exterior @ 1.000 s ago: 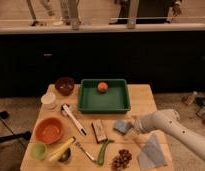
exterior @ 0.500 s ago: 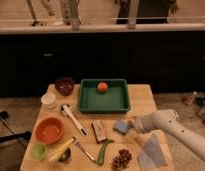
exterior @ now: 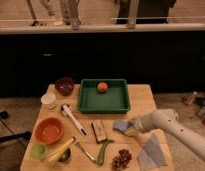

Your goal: Place sponge in paper cup

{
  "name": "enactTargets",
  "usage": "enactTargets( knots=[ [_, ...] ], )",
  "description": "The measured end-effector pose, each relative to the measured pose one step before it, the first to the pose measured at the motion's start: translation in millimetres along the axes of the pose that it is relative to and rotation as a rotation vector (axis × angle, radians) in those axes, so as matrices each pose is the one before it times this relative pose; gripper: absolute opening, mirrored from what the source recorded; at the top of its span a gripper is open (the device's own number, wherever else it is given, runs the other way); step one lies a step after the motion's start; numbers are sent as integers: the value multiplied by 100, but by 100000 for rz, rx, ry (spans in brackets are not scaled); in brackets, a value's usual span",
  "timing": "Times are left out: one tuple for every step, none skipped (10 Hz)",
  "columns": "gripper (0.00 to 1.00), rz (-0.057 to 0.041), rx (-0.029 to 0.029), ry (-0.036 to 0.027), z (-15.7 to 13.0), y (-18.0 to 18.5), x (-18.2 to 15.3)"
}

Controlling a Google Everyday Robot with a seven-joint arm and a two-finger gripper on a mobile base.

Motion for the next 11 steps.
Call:
enactTargets(
  knots=[
    [16, -267, 223, -106, -99, -26, -154],
    [4, -15, 946, -366, -575, -51, -200],
    [0, -85, 953, -461, -807, -73, -415],
    [0, -394, 691, -464, -802, 80, -484],
    [0, -1175, 1012, -952, -1173, 176, -803],
    [0, -1458, 814, -658, -763, 188, -544],
    [0, -1848, 358, -614, -455, 188, -724],
    [0, -2899, 165, -850, -438, 301, -1159],
    [0, -3746, 100, -676, -351, 315, -1474],
    [0, -2232, -190, -315, -47, 168, -899],
    [0, -3082, -168, -160, 32, -40, -1229]
  ],
)
